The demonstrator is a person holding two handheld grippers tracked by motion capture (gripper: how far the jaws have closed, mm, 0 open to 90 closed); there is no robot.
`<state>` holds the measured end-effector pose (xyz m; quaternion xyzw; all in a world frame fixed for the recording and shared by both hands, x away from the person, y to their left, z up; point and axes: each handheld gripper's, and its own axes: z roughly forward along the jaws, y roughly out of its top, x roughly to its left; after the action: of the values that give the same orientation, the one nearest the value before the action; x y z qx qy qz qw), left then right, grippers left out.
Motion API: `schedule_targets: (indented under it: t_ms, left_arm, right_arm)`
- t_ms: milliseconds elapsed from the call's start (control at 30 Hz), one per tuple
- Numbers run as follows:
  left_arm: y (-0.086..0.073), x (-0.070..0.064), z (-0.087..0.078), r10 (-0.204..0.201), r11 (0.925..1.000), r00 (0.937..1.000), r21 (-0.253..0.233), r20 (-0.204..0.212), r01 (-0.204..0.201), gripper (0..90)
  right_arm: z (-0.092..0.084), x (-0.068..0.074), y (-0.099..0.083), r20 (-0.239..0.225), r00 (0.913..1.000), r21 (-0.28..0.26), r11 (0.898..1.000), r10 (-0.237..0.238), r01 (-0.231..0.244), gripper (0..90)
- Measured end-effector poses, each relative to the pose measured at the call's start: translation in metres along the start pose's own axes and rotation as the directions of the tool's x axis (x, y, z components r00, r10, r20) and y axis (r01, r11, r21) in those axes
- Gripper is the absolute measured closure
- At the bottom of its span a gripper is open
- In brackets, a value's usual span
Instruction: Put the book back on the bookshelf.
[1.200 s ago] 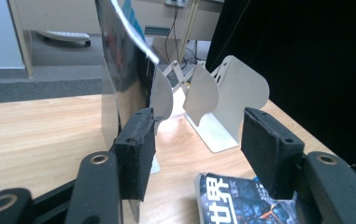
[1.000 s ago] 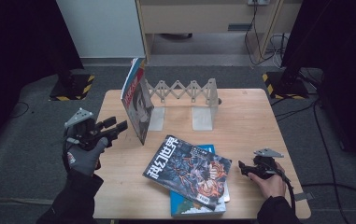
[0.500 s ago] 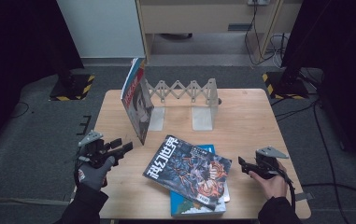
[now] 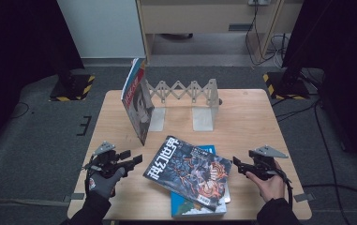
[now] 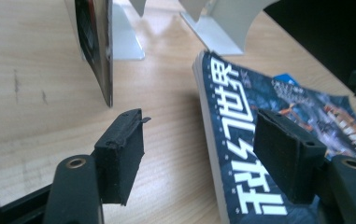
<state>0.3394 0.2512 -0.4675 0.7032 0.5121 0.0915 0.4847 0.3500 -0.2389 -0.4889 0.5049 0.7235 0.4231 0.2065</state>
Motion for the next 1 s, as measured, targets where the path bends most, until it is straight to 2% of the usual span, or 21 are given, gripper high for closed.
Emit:
schedule_targets:
  t_ms: [100, 333, 400, 467, 533, 633, 667, 900, 1000]
  left_arm:
    - [-0.006, -0.001, 0.008, -0.016, 0.9995, 0.9996, 0.029, 0.024, 0.015, 31.3]
    - [-0.014, -0.004, 0.022, -0.008, 0.9954, 0.9977, 0.096, 0.067, 0.001, 30.9]
    - [-0.018, -0.006, 0.029, -0.008, 0.991, 0.997, 0.134, 0.077, -0.002, 30.8]
    - [-0.019, -0.006, 0.031, -0.012, 0.9894, 0.9967, 0.145, 0.081, 0.0, 30.7]
    - [-0.023, -0.008, 0.036, -0.008, 0.984, 0.996, 0.178, 0.089, -0.008, 30.6]
    - [-0.024, -0.008, 0.038, -0.012, 0.9823, 0.9952, 0.187, 0.097, -0.006, 30.3]
    - [-0.025, -0.009, 0.039, -0.025, 0.9816, 0.994, 0.191, 0.106, 0.004, 29.3]
    - [-0.028, -0.008, 0.046, -0.06, 0.9777, 0.9893, 0.207, 0.133, 0.031, 25.8]
    - [-0.03, -0.007, 0.048, -0.089, 0.9755, 0.9851, 0.212, 0.147, 0.056, 24.2]
  right_arm:
    - [0.001, 0.005, 0.001, -0.013, 0.9999, -0.001, 1.0, -0.009, 0.009, 24.5]
    - [0.004, 0.015, 0.0, -0.05, 0.9987, 0.012, 1.0, -0.013, 0.013, 24.3]
    - [0.007, 0.019, -0.001, -0.067, 0.9977, 0.025, 1.0, -0.013, 0.014, 24.8]
    - [0.009, 0.021, -0.003, -0.077, 0.997, 0.031, 0.999, -0.006, 0.008, 24.8]
    - [0.011, 0.022, -0.004, -0.083, 0.9965, 0.035, 0.999, -0.009, 0.012, 24.9]
    - [0.013, 0.024, -0.005, -0.092, 0.9957, 0.044, 0.999, -0.009, 0.013, 25.0]
    - [0.015, 0.026, -0.006, -0.112, 0.9937, 0.054, 0.998, -0.004, 0.01, 25.2]
    - [0.021, 0.031, -0.008, -0.136, 0.9905, 0.064, 0.998, 0.02, -0.011, 25.8]
    - [0.022, 0.031, -0.008, -0.151, 0.9879, 0.067, 0.997, 0.036, -0.026, 26.1]
